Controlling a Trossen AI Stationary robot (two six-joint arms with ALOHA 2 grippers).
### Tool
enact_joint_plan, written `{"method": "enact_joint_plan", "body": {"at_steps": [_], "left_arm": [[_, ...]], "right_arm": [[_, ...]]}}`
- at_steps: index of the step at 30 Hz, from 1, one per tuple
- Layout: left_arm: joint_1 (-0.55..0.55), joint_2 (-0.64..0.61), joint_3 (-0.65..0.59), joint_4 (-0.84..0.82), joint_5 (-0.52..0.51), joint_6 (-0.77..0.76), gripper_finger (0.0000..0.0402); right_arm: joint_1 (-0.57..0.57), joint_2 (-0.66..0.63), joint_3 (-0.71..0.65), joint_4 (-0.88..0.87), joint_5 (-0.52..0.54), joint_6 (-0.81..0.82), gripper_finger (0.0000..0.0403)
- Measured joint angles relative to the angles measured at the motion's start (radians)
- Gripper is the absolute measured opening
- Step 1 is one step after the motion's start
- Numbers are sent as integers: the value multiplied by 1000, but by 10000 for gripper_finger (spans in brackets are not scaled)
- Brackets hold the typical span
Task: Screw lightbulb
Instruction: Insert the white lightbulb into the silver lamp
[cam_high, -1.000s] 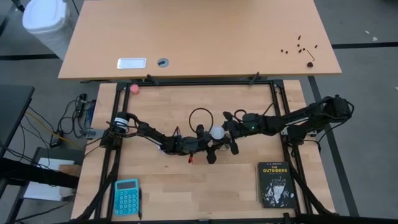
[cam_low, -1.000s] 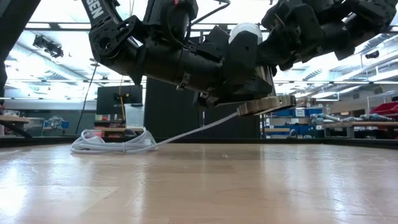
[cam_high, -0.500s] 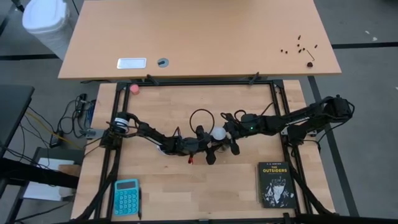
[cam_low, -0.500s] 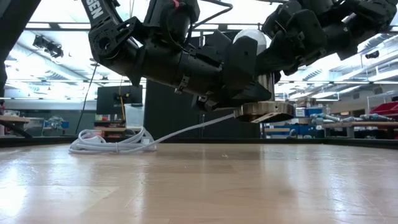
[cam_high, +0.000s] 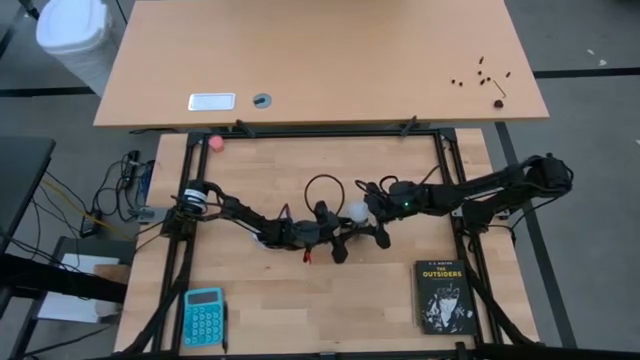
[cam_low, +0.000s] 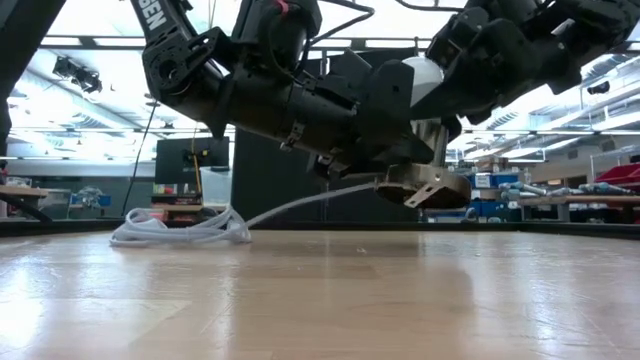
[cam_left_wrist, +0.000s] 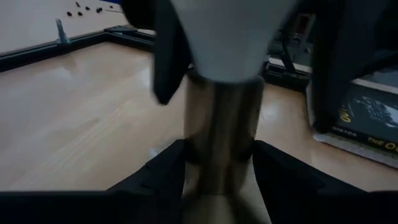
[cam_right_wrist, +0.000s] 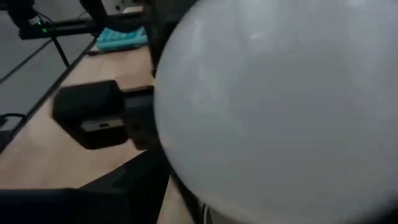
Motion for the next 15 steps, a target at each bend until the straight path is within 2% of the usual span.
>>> {"method": "enact_joint_plan", "body": {"at_steps": [15], "left_arm": [[2, -2, 0, -1, 1, 0, 188]], "right_arm": [[1, -28, 0, -59, 4, 1, 284]]}}
